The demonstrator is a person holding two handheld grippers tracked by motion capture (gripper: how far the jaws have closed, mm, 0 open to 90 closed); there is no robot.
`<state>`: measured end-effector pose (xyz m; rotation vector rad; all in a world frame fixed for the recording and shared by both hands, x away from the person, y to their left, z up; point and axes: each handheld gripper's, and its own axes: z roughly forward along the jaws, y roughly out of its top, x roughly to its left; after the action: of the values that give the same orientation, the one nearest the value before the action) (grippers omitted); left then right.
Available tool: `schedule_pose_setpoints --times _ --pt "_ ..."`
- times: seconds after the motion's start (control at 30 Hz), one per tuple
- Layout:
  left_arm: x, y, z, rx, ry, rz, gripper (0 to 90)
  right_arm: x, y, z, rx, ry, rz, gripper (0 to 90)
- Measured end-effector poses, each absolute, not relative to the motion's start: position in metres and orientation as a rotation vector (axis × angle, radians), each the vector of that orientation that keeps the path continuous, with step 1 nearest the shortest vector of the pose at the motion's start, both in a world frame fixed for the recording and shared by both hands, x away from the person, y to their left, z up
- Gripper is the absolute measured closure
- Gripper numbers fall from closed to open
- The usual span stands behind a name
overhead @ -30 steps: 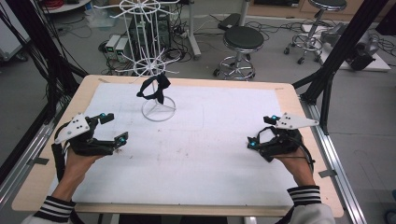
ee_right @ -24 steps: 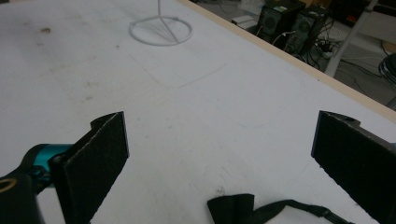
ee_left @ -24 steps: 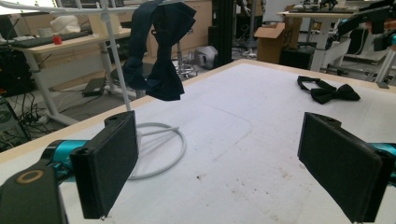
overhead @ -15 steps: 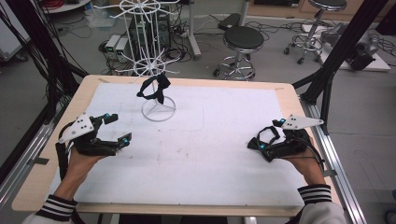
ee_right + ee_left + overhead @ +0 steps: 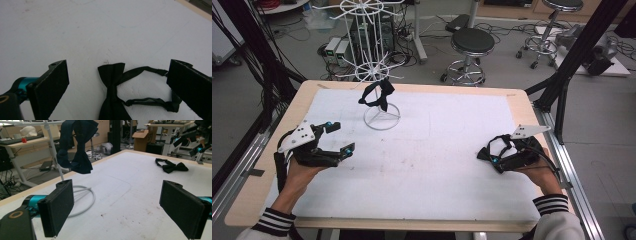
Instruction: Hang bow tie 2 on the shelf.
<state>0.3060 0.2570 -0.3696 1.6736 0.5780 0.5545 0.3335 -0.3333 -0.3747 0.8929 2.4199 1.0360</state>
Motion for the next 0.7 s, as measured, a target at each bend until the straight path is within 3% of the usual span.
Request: schedule_pose_setpoints --times 0.7 --pt "0.306 0.256 -0.370 1.685 0.570 0.548 12.8 0.344 -0.329 -0.396 1.022 2.583 0.743 8.9"
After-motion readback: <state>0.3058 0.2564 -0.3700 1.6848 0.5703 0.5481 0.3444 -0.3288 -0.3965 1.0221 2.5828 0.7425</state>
